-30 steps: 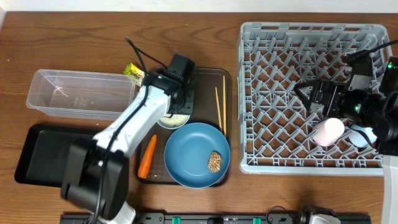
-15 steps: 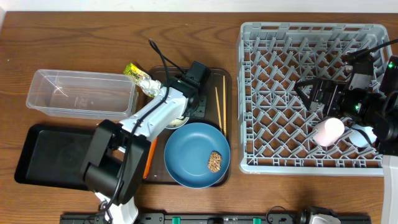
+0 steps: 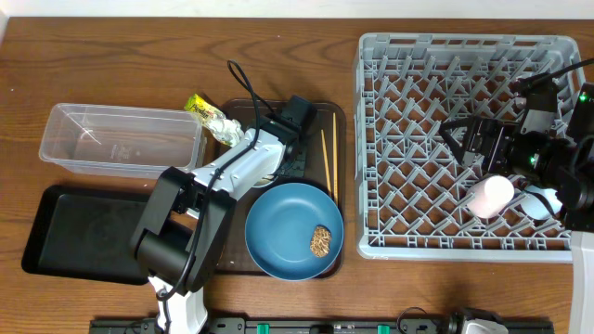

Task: Sort waste into correct bins and load items into the dishwasher rack
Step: 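Lift the rice bowl and carry it left over the black tray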

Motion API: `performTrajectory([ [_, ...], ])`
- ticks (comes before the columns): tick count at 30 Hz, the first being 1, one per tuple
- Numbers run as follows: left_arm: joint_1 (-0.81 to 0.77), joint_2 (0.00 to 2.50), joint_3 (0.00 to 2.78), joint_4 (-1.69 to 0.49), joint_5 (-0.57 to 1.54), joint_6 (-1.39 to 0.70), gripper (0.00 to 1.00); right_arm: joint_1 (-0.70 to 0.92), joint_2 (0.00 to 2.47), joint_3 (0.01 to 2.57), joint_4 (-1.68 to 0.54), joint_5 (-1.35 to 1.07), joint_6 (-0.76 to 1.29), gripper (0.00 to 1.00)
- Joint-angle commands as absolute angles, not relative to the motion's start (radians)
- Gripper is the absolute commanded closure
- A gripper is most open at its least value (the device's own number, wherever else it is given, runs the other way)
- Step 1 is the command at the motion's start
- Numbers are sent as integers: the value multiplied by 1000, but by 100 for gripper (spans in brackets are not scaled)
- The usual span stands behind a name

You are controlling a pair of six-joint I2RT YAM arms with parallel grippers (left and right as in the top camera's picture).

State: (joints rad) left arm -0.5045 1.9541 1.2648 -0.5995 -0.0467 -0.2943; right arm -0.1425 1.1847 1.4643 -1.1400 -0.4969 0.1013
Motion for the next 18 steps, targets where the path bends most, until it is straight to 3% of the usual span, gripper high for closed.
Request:
performTrajectory([
  [1,-501,1920,1295,-625,-46,-297,94,-135,1190,1462,-1140,-494,88,5],
  [10,-501,1640,1300,-671,-45,-302,94,-135,1190,1462,-1137,-493,88,5],
  [18,-436,1321,1300,-826,-35,-427,94,-135,1190,1462,-1137,-493,88,5],
])
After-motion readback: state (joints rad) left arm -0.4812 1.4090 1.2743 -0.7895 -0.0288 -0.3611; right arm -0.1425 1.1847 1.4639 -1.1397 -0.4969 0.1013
